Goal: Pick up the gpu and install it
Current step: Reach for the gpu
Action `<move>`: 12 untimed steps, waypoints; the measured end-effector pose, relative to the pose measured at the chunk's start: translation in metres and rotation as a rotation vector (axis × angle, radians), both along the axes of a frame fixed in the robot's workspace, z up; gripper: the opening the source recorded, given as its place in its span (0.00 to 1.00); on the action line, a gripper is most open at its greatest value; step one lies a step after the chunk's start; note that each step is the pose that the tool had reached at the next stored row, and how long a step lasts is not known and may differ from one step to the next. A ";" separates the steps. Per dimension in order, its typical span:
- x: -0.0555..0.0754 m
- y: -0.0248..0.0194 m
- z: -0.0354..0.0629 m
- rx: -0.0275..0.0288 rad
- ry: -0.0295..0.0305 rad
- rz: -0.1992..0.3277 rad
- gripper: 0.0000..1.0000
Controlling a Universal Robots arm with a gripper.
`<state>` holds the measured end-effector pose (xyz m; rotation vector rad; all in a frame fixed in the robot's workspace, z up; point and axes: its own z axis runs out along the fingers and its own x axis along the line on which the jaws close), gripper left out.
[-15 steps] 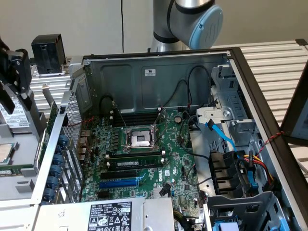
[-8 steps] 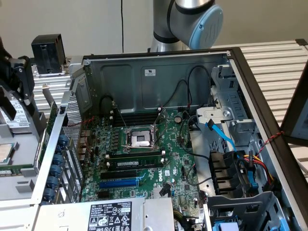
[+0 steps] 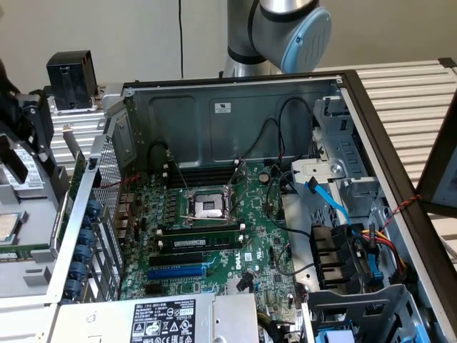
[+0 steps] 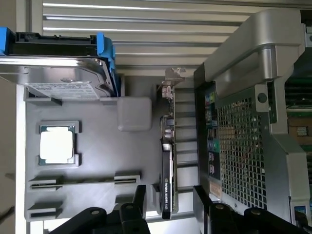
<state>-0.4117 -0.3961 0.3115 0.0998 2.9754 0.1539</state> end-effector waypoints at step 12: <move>0.004 -0.0040 -0.0200 0.0102 -0.0050 -0.004 0.51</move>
